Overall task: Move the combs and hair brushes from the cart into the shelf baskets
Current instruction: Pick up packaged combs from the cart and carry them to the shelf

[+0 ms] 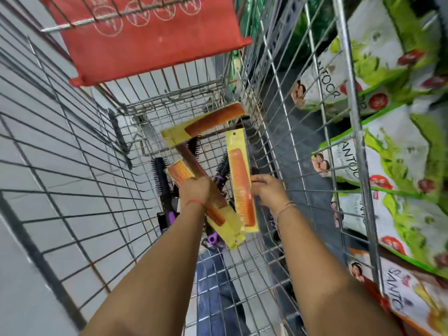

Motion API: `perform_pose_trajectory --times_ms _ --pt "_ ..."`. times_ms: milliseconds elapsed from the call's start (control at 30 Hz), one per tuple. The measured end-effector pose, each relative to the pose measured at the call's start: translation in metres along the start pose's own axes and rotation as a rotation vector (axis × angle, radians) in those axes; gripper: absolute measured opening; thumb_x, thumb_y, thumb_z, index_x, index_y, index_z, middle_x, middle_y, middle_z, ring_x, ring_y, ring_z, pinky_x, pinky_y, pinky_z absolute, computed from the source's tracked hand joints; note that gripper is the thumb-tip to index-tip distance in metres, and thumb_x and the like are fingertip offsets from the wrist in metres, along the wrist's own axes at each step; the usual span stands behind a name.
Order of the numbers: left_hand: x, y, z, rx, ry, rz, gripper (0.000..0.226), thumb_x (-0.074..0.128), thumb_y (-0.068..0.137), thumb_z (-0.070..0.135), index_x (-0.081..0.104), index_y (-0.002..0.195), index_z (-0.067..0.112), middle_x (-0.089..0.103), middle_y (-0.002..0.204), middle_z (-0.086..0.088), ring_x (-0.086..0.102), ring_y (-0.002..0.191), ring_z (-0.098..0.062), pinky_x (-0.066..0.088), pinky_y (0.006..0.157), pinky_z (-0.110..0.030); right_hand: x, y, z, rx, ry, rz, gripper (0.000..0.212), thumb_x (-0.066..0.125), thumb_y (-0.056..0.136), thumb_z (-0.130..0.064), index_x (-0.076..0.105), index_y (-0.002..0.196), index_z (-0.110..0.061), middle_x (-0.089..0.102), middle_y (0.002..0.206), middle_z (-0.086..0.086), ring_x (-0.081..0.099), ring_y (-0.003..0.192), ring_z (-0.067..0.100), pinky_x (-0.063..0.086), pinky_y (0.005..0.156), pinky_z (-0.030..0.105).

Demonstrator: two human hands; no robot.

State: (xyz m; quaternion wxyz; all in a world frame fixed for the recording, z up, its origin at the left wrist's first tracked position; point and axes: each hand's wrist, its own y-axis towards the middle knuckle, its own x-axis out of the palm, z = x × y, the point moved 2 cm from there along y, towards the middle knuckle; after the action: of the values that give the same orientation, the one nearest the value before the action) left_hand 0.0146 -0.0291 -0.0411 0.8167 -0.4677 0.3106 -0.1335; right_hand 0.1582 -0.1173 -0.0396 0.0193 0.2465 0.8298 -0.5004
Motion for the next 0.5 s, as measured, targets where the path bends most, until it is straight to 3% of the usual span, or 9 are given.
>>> perform_pose_trajectory --times_ms 67,133,233,333,400,500 --pt "-0.006 0.005 -0.012 -0.147 -0.128 -0.163 0.021 0.051 0.066 0.019 0.059 0.078 0.004 0.067 0.071 -0.018 0.064 0.063 -0.031 0.055 0.064 -0.033 0.006 0.001 0.007 -0.011 -0.067 0.093 0.035 0.069 0.075 0.002 0.057 0.107 -0.009 0.056 0.098 0.009 0.053 0.091 0.019 0.047 0.083 0.031" --pt "-0.010 0.007 -0.024 -0.250 -0.086 -0.326 0.013 0.043 0.077 0.009 0.053 0.070 0.006 0.059 0.052 -0.008 0.056 0.044 -0.021 0.051 0.048 -0.024 0.009 -0.001 0.012 -0.034 -0.129 0.154 0.038 0.075 0.073 -0.011 0.053 0.104 -0.012 0.054 0.100 0.009 0.051 0.091 0.019 0.046 0.085 0.033" --pt "-0.016 0.010 -0.036 -0.300 0.044 -0.458 0.023 0.040 0.083 -0.004 0.053 0.066 0.005 0.064 0.055 -0.007 0.059 0.056 -0.019 0.051 0.059 -0.032 0.016 -0.009 0.018 -0.036 -0.367 0.130 0.059 0.075 0.071 -0.038 0.044 0.113 -0.008 0.047 0.097 0.002 0.052 0.088 0.020 0.049 0.081 0.035" --pt "-0.019 0.012 -0.041 -0.303 0.169 -0.532 0.027 0.041 0.084 -0.012 0.053 0.066 0.005 0.065 0.048 -0.006 0.063 0.048 -0.017 0.050 0.062 -0.034 0.029 -0.016 0.021 -0.060 -0.589 0.174 0.081 0.061 0.067 -0.067 0.040 0.116 -0.006 0.056 0.086 0.004 0.053 0.063 0.018 0.045 0.050 0.027" --pt "-0.022 0.013 -0.041 -0.272 0.249 -0.548 0.030 0.044 0.083 -0.014 0.053 0.063 0.006 0.059 0.055 -0.007 0.056 0.056 -0.018 0.049 0.062 -0.032 0.040 -0.016 0.020 -0.060 -0.613 0.198 0.080 0.060 0.066 -0.069 0.037 0.112 -0.007 0.063 0.089 0.009 0.058 0.066 0.021 0.038 0.047 0.024" --pt "-0.026 0.012 -0.036 -0.144 0.232 -0.496 0.035 0.042 0.079 -0.019 0.046 0.054 0.006 0.042 0.047 -0.008 0.043 0.045 -0.016 0.045 0.055 -0.025 0.048 -0.017 0.022 -0.013 -0.472 0.253 0.066 0.072 0.071 -0.047 0.036 0.111 -0.008 0.065 0.110 0.015 0.064 0.092 0.032 0.047 0.065 0.034"
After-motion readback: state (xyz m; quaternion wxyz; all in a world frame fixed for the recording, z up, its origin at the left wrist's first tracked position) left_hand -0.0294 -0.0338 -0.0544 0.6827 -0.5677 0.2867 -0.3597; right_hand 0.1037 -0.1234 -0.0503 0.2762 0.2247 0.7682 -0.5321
